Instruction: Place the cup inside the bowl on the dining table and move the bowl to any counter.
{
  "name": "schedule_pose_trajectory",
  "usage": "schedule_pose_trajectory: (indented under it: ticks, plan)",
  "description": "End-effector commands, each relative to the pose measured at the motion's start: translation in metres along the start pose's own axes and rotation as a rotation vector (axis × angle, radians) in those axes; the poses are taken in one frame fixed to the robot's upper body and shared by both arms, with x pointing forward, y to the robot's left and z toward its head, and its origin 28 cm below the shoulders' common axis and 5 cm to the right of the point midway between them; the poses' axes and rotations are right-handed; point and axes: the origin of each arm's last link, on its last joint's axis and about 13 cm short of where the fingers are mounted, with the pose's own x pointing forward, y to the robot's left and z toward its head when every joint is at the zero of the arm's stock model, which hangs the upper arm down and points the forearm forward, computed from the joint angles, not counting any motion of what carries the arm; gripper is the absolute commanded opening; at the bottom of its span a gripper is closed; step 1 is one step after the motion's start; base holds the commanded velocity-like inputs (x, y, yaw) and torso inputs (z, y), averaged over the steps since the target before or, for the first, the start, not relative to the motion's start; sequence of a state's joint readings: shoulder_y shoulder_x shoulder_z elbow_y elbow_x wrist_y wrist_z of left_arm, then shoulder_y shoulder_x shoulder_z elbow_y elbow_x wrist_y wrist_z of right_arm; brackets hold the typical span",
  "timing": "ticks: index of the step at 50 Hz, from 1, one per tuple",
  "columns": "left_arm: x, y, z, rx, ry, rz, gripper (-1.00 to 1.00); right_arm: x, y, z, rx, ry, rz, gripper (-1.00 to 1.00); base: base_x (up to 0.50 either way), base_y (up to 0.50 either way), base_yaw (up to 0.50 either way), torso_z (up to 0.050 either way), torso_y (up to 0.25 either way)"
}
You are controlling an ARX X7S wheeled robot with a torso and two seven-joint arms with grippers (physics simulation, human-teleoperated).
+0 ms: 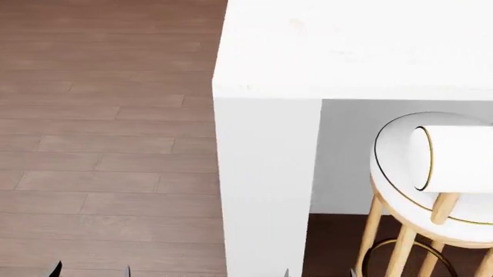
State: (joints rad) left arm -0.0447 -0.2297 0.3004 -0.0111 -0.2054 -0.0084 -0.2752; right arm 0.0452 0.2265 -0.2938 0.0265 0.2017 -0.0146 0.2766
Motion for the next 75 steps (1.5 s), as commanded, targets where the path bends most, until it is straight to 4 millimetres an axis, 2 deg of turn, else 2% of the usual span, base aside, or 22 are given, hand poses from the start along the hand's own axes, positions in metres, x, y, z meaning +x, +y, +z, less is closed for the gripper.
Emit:
schedule_pose_trajectory:
  ticks: [1, 75]
  plan:
    - [0.0003, -0.0004, 0.0001, 0.0, 0.0, -0.002, 1.0, 0.0, -0.0002, 0.0, 0.001, -0.001, -0.002, 1.0, -0.05, -0.5, 0.0, 0.0, 0.0]
    - [0.0002, 0.0, -0.0002, 0.002, 0.001, -0.007, 1.0, -0.001, 0.0004, 0.0009, -0.003, -0.019, 0.019, 1.0, -0.02, -0.49, 0.0, 0.0, 0.0]
